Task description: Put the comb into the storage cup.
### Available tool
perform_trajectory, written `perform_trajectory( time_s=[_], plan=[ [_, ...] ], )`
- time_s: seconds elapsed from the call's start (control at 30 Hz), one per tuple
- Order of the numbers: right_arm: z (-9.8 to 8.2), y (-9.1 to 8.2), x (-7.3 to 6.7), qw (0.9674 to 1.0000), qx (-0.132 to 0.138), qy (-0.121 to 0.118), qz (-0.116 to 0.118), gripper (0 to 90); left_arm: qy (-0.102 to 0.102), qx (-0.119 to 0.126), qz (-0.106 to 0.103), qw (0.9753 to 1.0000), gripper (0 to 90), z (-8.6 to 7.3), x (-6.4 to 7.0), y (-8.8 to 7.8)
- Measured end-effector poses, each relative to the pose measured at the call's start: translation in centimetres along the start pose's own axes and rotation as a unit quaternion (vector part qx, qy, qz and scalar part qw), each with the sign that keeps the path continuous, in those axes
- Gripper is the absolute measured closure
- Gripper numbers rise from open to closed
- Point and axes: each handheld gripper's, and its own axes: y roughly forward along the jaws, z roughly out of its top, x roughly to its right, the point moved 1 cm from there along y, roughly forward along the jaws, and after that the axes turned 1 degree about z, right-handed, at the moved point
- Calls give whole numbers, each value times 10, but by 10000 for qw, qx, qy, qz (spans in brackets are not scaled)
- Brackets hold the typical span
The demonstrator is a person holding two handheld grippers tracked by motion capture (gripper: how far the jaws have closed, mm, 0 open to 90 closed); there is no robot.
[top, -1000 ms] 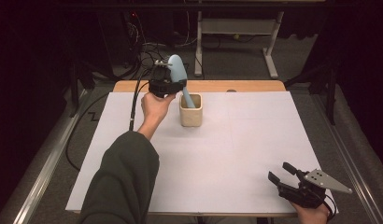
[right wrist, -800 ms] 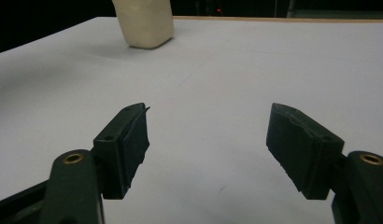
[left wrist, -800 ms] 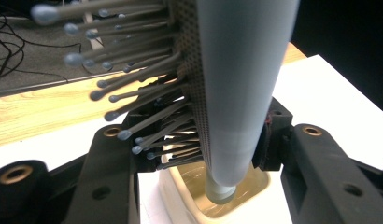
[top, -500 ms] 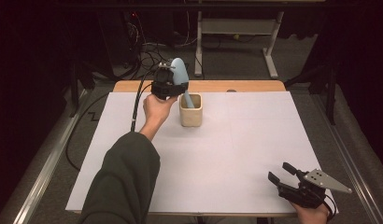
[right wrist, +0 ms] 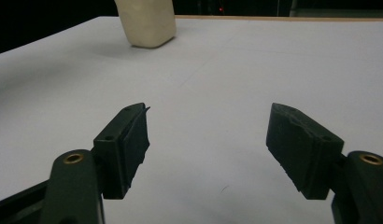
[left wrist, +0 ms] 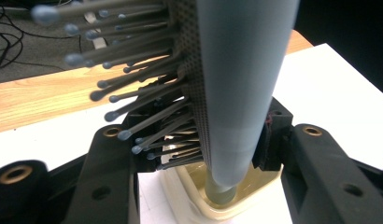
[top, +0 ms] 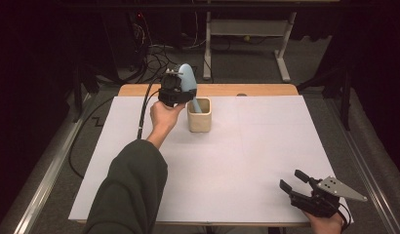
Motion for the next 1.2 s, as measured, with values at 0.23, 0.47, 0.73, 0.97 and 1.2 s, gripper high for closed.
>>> perform_trajectory(
  time_s=[0.23,0.47,0.73,0.97,1.2],
  plan=[
    [0,0,0,10000,10,-2,-2,301,-12,15,-11,10000,535,-3,2,3],
    [0,0,0,10000,11,-5,-3,302,13,9,-55,10000,534,-4,6,7],
    [0,0,0,10000,7,-1,-2,302,48,-19,-98,9999,532,-6,11,11],
    [0,0,0,10000,13,-7,0,302,72,-26,-78,9999,532,-9,12,14],
    [0,0,-1,10000,-6,2,17,303,14,-83,-72,9999,529,-13,8,17]
  ],
)
